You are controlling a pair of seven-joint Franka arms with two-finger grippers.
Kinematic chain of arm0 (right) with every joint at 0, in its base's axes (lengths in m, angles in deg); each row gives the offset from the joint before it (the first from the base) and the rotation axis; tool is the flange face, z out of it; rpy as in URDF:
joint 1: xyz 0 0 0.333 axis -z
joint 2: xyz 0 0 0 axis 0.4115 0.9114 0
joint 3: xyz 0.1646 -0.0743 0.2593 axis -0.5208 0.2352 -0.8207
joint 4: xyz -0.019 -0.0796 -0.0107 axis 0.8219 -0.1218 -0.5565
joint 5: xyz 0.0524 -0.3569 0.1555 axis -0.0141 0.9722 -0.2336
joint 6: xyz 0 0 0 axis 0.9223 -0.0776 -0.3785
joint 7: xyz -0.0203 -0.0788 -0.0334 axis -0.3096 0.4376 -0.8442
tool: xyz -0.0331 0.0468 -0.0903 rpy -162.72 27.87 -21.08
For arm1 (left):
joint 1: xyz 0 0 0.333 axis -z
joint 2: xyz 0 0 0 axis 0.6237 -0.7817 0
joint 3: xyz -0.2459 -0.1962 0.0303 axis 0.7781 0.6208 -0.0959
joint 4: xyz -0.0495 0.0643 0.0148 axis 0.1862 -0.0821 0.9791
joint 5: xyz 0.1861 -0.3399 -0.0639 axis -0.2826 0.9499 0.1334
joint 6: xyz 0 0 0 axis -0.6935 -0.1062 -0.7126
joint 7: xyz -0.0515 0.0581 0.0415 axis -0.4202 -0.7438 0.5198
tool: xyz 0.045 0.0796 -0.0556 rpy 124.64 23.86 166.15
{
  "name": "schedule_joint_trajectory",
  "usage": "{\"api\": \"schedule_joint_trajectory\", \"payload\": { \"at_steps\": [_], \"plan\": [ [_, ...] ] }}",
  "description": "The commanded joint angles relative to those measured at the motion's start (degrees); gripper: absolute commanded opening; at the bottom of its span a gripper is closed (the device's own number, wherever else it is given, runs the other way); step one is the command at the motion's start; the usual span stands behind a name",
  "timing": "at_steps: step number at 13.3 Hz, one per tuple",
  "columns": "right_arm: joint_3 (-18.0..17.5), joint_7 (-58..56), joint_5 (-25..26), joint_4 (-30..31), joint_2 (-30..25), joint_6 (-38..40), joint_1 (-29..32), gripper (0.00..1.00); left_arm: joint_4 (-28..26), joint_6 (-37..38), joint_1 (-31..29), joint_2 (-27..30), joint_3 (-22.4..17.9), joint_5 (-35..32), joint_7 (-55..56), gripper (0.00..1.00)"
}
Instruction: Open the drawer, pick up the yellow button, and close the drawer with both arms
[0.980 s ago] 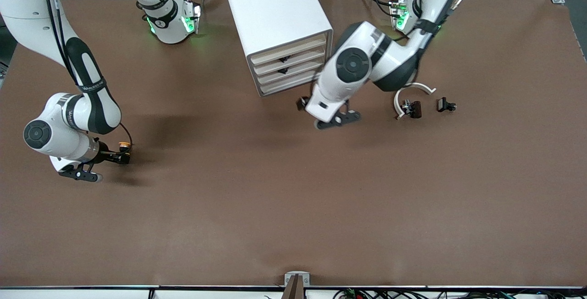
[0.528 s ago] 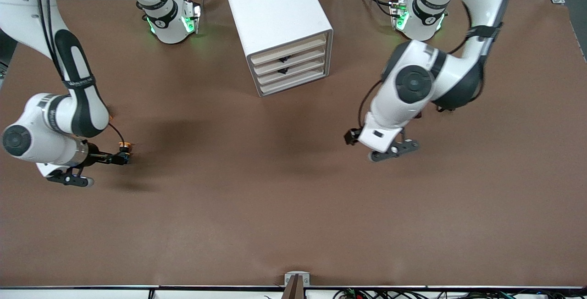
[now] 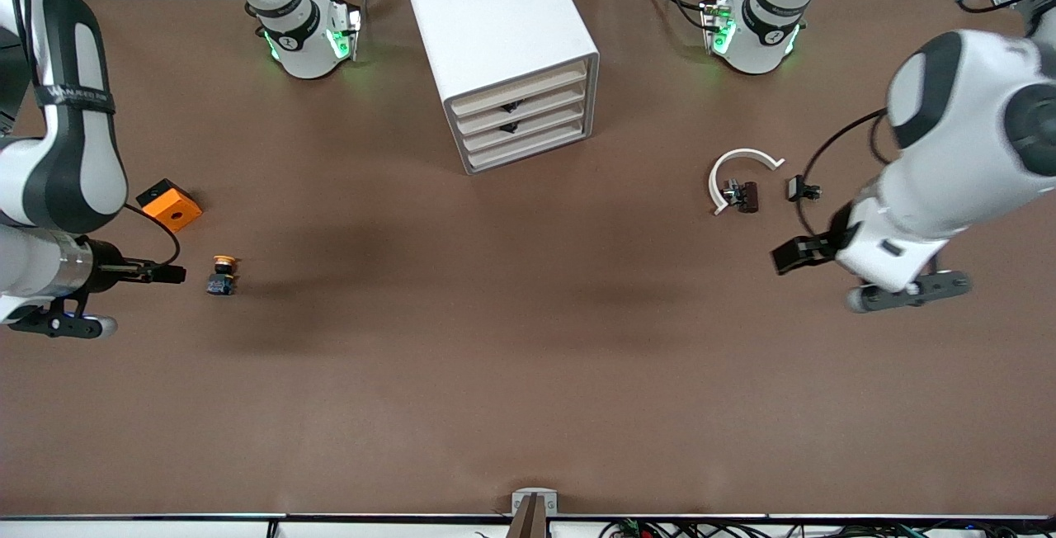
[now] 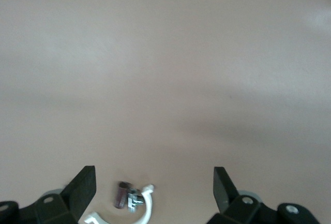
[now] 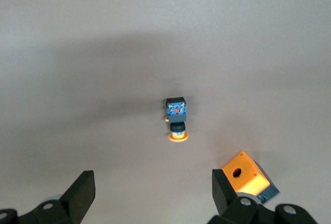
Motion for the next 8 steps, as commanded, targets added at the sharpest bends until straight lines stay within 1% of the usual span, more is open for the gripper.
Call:
{"api": "schedule_joint_trajectory", "payload": {
  "at_steps": [1,3,5,8],
  "plan": [
    [0.0,-3.4,0.9,-6.9,-0.7,7.3,-0.2,1.0,-0.4,3.6,-4.9,4.7,0.9,-0.6,-8.2,1.0],
    [0.1,-4.4,1.0,-11.1,-0.8,12.4,-0.3,1.0,-0.4,6.1,-6.1,7.2,0.8,-0.8,-11.5,1.0],
    [0.4,-4.4,1.1,-12.9,-1.7,15.8,-1.1,1.0,-0.5,9.8,-6.1,8.7,0.8,-0.9,-11.0,1.0],
    [0.5,-4.2,1.3,-14.3,-3.5,16.0,-1.1,1.0,-0.9,11.4,-6.0,9.3,1.1,-1.0,-10.7,1.0]
  ]
}}
